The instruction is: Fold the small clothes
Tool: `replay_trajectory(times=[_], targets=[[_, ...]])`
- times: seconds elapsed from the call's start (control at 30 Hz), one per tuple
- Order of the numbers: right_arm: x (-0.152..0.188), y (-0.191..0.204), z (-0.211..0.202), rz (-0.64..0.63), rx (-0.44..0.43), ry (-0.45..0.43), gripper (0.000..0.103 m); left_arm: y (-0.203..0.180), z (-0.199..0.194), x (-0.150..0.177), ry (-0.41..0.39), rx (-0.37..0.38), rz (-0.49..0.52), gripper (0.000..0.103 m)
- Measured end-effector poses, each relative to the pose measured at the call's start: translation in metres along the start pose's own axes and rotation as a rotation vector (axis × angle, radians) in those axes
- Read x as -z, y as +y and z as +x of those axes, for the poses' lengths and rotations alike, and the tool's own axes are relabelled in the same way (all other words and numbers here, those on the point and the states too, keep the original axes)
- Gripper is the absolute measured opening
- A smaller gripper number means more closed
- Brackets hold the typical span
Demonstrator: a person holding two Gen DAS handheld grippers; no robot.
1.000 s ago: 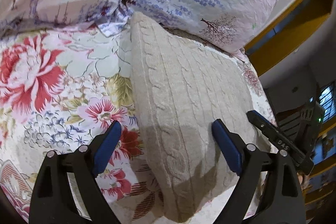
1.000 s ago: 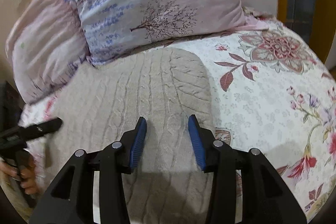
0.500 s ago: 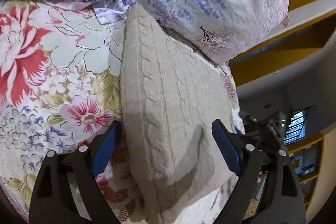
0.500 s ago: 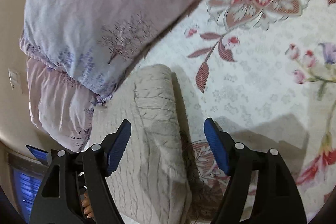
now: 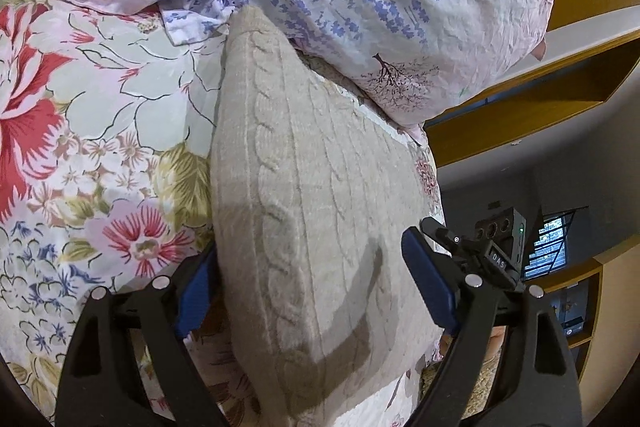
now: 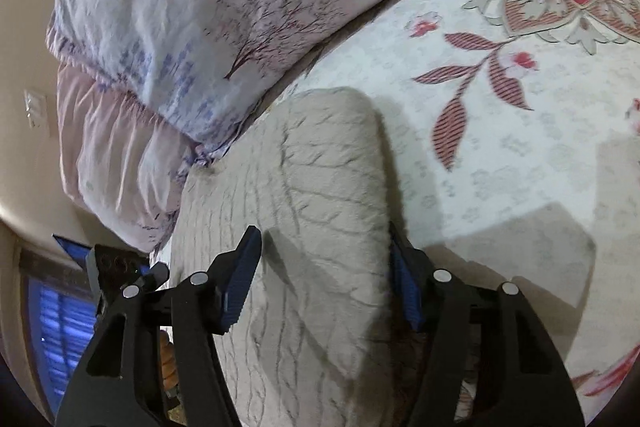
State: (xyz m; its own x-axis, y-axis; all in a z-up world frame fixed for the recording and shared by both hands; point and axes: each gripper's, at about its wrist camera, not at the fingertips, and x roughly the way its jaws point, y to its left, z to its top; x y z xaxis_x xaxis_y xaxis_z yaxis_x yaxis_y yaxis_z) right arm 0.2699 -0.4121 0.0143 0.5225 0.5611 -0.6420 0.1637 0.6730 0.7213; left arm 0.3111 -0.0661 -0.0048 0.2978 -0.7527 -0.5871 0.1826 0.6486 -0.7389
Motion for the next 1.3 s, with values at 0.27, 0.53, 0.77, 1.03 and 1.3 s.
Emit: replay_trajectory(times=[0.27,0.53,0.77,1.03,1.3], targets=[[0.003,0.001,0.003,-0.026,-0.030,0.013,0.058,-0.015,0.011,0.001,0.002,-0.083,0.085,0.082],[0.010,0.002,0.004,-0.040,-0.057,0.026,0.038,-0.027,0.011,0.008,-0.027,-0.175,0.182,0.058],[0.017,0.012,-0.004,-0.045,-0.057,-0.020,0.030,-0.042,0.000,0.017,-0.060,-0.197,0.269,0.040],[0.033,0.051,-0.008,-0.105,-0.109,-0.061,0.027,-0.046,-0.036,0.023,-0.097,-0.200,0.299,0.038],[0.062,0.119,0.020,-0.259,-0.147,-0.080,0.026,-0.017,-0.119,0.026,-0.152,-0.231,0.293,0.038]])
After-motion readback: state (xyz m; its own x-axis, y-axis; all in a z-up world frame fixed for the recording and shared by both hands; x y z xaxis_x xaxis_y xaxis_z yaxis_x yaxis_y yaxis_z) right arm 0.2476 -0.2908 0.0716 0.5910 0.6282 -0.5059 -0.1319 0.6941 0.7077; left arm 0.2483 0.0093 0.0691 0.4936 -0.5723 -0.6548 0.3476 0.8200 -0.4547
